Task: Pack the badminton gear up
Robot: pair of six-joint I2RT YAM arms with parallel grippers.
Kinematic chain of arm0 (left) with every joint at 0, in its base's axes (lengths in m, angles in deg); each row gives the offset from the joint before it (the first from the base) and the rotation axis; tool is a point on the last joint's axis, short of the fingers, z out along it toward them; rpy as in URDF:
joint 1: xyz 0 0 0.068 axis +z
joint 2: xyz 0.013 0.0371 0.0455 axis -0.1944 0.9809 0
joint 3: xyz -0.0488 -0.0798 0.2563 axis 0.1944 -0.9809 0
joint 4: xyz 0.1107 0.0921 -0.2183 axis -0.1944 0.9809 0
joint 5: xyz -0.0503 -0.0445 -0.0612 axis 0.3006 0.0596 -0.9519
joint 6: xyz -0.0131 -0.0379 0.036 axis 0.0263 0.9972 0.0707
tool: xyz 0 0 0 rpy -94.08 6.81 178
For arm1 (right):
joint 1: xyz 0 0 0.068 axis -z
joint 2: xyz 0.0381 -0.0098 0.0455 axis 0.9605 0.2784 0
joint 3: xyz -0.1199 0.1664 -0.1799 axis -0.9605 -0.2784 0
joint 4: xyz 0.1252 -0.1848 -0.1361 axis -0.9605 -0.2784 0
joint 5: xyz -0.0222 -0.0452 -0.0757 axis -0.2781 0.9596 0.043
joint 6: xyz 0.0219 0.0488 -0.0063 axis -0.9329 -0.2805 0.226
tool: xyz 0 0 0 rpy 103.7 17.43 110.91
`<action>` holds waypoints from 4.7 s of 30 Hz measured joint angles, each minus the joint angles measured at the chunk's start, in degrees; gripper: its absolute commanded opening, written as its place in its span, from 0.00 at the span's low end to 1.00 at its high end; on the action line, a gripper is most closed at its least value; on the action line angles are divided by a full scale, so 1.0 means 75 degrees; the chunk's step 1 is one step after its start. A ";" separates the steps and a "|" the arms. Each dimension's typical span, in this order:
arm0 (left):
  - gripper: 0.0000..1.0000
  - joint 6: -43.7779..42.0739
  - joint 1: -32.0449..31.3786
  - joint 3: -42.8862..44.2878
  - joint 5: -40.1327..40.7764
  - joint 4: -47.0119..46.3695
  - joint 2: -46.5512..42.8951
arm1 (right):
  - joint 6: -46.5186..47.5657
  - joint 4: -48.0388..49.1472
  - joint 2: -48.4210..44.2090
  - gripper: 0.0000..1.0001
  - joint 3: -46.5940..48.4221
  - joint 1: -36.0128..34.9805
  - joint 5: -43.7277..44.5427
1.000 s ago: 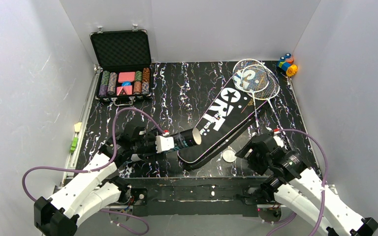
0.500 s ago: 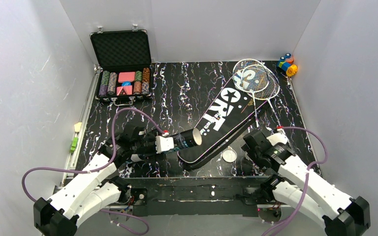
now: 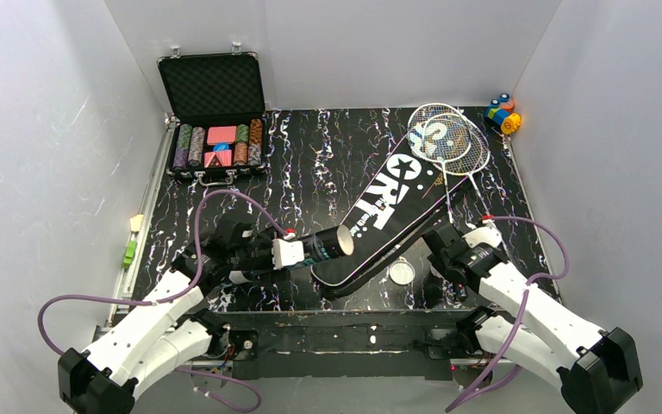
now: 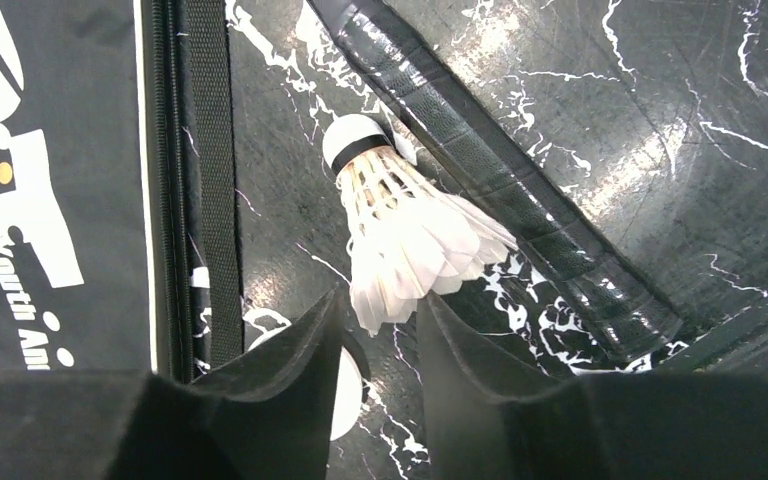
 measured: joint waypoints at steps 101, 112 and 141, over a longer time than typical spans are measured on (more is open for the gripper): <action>0.04 -0.0557 -0.0073 0.0067 -0.0280 0.0493 -0.0047 | 0.6467 0.0624 0.1655 0.55 0.5435 -0.2398 -0.7219; 0.00 -0.0516 -0.0073 0.0251 -0.0326 0.0510 -0.0044 | 0.6108 0.0408 0.1116 0.77 0.4817 -0.1798 -0.6612; 0.01 0.0102 -0.0073 0.0635 -0.0463 0.0458 0.0087 | 0.5351 0.2011 0.1953 0.74 0.3914 -0.2162 -0.5418</action>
